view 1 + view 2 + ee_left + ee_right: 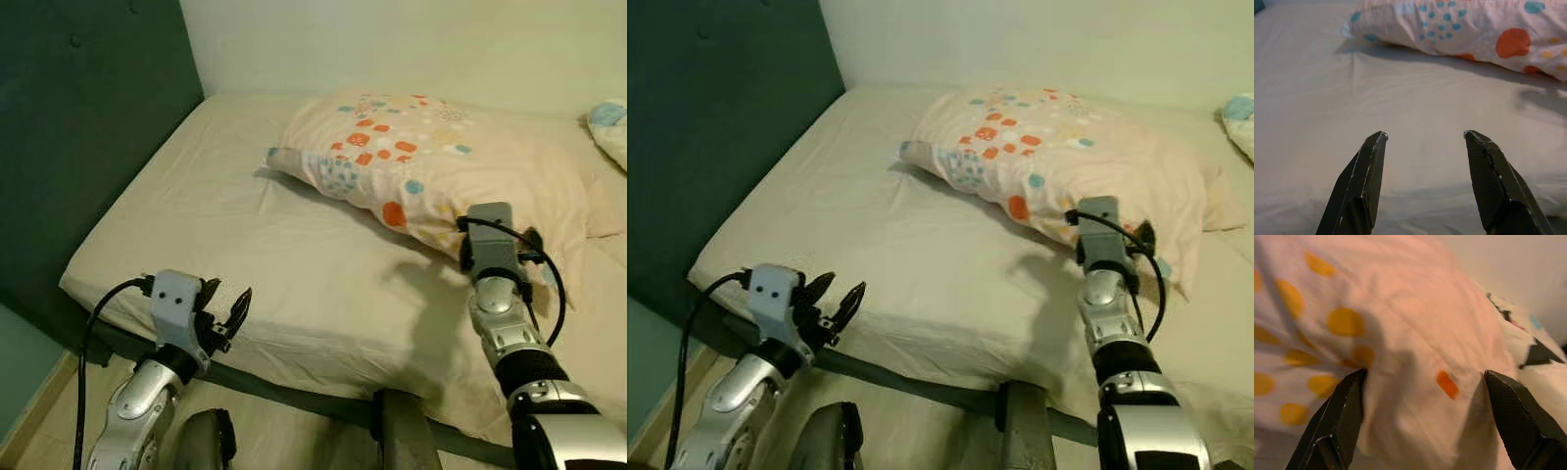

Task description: Clean up the room

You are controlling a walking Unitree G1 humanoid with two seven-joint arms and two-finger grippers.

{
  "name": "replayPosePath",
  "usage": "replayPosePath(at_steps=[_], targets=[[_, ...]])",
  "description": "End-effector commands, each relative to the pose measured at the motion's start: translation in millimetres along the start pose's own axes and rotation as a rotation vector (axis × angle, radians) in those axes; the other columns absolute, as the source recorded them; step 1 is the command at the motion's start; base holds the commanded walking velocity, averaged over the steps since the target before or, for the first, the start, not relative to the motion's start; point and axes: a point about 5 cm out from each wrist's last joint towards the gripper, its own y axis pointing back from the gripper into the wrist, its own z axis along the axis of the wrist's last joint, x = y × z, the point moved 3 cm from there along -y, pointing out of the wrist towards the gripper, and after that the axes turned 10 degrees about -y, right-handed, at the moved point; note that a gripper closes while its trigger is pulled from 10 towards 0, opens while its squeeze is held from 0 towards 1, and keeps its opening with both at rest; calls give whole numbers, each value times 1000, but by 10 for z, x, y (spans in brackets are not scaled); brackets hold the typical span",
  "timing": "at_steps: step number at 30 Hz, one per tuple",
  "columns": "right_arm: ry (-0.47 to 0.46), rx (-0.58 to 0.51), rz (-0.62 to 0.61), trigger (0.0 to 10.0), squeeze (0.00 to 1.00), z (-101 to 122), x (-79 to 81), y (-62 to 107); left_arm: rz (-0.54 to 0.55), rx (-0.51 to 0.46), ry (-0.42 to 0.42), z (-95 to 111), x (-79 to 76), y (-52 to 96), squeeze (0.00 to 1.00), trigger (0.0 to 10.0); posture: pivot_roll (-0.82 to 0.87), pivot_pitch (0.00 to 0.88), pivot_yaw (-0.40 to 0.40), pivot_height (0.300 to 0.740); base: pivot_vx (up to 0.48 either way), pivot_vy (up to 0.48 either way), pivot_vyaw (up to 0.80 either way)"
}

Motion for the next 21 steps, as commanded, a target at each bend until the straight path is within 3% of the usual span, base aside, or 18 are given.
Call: replayPosePath(at_steps=[1,3,4,5,6,7,8,9,11,14,16,21], targets=[[46,55,-37,10000,1000,-120,-94,-9,-13,15,36,-30,-40,31,0,10000,-3,254,5,567,0,0,0],[94,70,-42,10000,1000,-149,-132,-21,-29,15,59,-28,-84,39,0,10000,-4,253,5,567,0,0,0],[173,79,-46,10000,1000,-171,-180,-38,-61,17,100,-17,-155,52,0,10000,-5,250,6,567,0,0,0],[173,79,-46,10000,1000,-171,-180,-38,-61,17,100,-17,-155,52,0,10000,-5,250,6,567,0,0,0],[220,77,-49,10000,384,-174,-205,-48,-92,15,141,0,-211,63,0,10000,-6,250,6,567,0,0,0],[283,69,-48,10000,0,-166,-227,-60,-148,2,184,43,-295,78,0,10000,-6,250,6,567,0,0,0],[283,69,-48,10000,0,-166,-227,-60,-148,2,184,43,-295,78,0,10000,-6,250,6,567,0,0,0],[352,67,-50,10000,0,-163,-254,-74,-252,-17,220,118,-438,115,0,10000,-6,251,8,567,0,0,0],[363,71,-50,10000,0,-166,-258,-77,-293,-23,219,142,-491,132,0,10000,-6,251,8,567,0,0,0],[395,91,-44,10000,0,-203,-273,-77,-376,-30,168,174,-612,154,0,10000,-7,256,11,567,0,0,0],[426,104,-34,10000,0,-246,-290,-74,-431,-24,55,165,-710,148,0,10000,-2,260,11,567,0,0,0],[440,111,-22,10000,0,-283,-301,-67,-432,-33,-14,171,-752,114,0,10000,-1,262,12,567,0,0,0]])
